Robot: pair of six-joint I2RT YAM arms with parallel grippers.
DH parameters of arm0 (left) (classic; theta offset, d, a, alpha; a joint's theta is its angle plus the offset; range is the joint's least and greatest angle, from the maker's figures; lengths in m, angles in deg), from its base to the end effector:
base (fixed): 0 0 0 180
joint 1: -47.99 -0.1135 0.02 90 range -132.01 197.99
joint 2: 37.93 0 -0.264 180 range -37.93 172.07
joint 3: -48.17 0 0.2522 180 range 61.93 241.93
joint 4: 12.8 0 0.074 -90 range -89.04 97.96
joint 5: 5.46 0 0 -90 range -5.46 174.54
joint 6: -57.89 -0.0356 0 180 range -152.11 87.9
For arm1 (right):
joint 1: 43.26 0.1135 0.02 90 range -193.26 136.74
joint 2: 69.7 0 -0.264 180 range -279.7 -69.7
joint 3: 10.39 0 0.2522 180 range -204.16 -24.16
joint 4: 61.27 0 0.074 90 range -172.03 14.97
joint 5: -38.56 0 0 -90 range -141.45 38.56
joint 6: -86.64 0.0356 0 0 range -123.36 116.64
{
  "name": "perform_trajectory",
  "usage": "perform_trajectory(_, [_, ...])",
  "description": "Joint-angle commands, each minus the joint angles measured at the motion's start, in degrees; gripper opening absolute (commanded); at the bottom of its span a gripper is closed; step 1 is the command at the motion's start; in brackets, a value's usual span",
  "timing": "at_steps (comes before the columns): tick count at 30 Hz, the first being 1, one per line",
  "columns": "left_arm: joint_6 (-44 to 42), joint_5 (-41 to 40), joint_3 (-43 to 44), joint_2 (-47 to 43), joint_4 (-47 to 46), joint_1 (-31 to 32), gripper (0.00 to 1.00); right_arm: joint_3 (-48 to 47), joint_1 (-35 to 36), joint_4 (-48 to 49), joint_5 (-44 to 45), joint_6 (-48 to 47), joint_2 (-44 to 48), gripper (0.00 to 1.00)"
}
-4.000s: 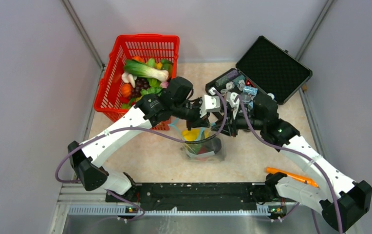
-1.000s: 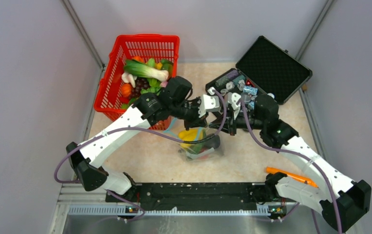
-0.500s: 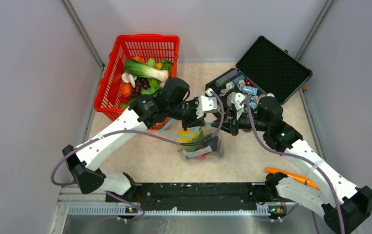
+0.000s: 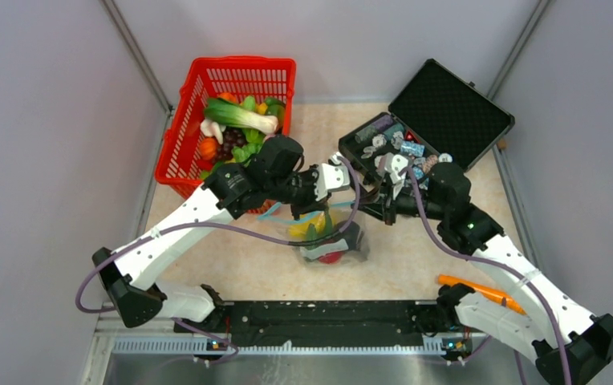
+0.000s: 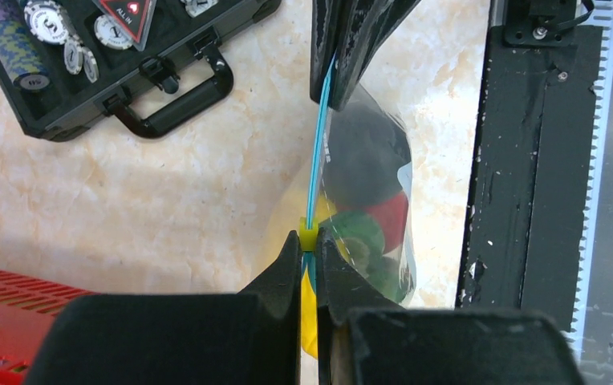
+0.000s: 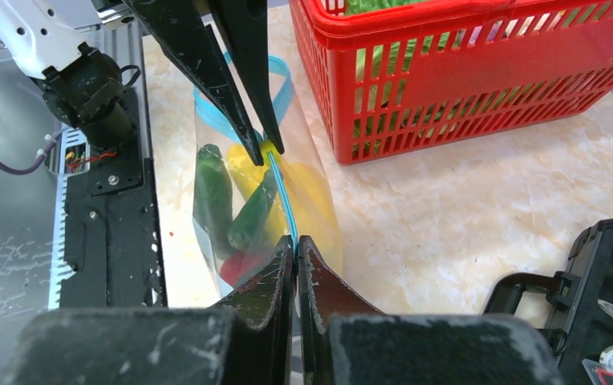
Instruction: Place the food in the zip-top bag and seal the zipper
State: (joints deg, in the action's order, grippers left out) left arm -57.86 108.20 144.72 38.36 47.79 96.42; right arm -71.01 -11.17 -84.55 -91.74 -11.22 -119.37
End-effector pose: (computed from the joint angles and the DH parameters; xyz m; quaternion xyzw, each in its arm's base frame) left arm 0.1720 -0.2154 0.3883 0.6044 0.6566 -0.2632 0.3665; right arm 0.1535 0.1234 0.3411 -0.4528 0.6135 0.3859 0.5193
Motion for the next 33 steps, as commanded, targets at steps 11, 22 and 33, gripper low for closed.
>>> perform_trajectory(11, [0.61,-1.97,-1.02,-4.02,2.33,-1.47,0.00,0.98,-0.41,2.28,0.68,0.84,2.69,0.00])
perform_trajectory(22, [-0.11,7.29,3.57,-0.51,0.16,-1.40,0.00,-1.00,-0.46,2.35,1.08,-0.54,2.71,0.61])
perform_trajectory(33, [-0.52,10.82,7.70,3.47,2.37,-0.99,0.00,-7.10,-0.46,-7.54,-4.91,-8.55,1.85,0.62])
